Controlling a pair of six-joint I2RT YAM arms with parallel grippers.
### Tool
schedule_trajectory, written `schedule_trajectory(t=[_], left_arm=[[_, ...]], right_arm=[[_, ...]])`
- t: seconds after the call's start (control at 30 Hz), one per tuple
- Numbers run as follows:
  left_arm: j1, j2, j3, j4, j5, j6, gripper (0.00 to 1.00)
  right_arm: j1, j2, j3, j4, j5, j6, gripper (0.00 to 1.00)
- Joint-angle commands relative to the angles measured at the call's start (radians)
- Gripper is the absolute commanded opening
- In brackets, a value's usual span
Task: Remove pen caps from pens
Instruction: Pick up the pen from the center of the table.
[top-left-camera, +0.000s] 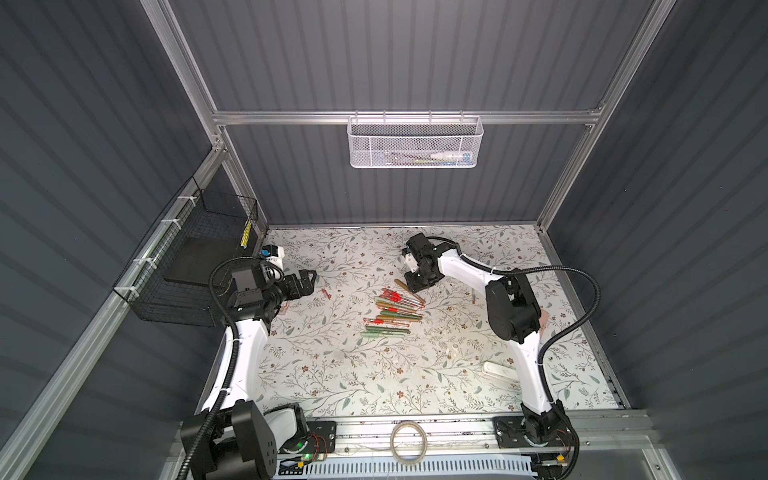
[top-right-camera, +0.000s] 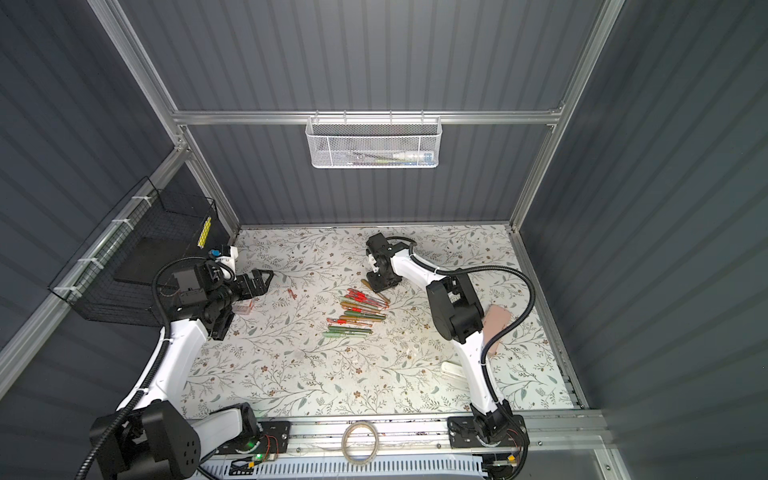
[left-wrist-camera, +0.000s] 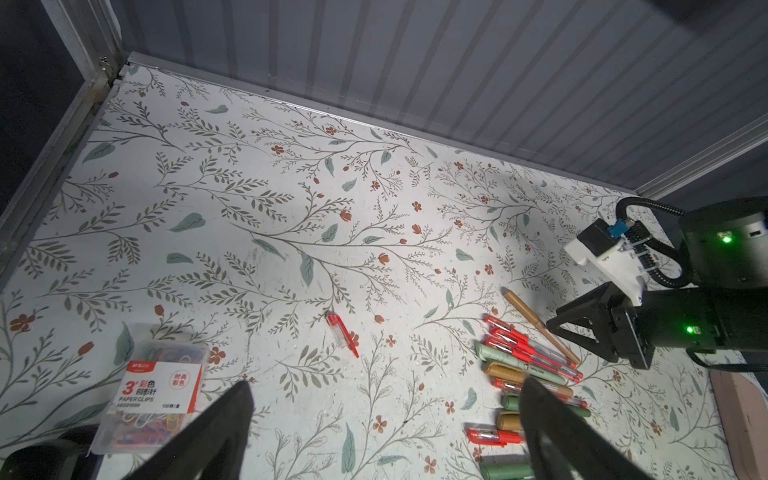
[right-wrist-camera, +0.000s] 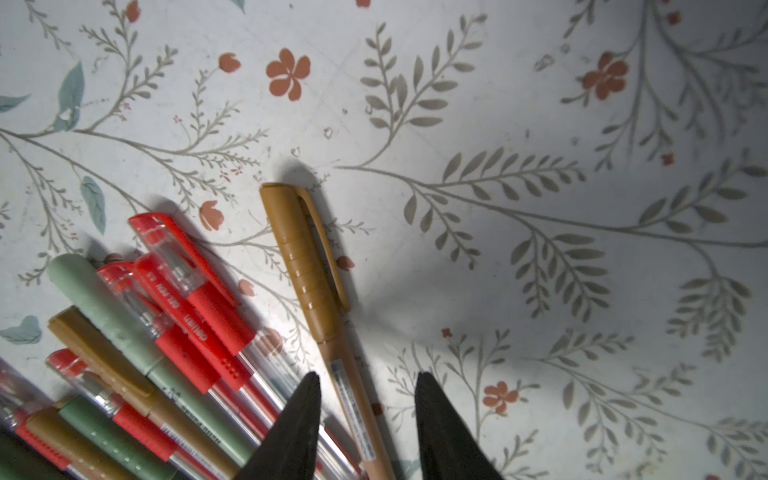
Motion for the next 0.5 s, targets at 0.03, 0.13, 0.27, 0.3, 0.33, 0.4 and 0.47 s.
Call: schedule_trajectory(t=[0.03, 0.13, 0.27, 0.3, 0.33, 0.4, 0.47], left_arm=[[0.006, -0.011, 0.001, -0.002, 0.012, 0.005, 1.00], [0.006, -0.017, -0.008, 0.006, 0.015, 0.005, 1.00], [0.006, -0.012, 0.005, -0.009, 0.011, 0.003, 1.00], [0.006, -0.015, 0.003, -0.002, 0.012, 0.002, 1.00], [0.006, -0.018, -0.003, 0.006, 0.015, 0.000, 1.00], [0.006, -0.020, -0.002, 0.003, 0.017, -0.002, 1.00], [0.006, -0.020, 0.008, -0.005, 0.017, -0.006, 1.00]], right_arm=[[0.003, 0.035, 0.006, -0.016, 0.005, -0.017, 0.39], [0.004, 0.052, 0.012, -0.020, 0.015, -0.021, 0.37], [0.003, 0.059, 0.010, -0.016, 0.001, -0.019, 0.35], [0.003, 0.062, 0.008, -0.015, 0.006, -0.021, 0.34], [0.004, 0.065, 0.009, -0.014, 0.018, -0.024, 0.32], [0.003, 0.075, 0.024, -0.033, 0.032, -0.024, 0.29], [0.003, 0.075, 0.027, -0.042, 0.034, -0.022, 0.25]])
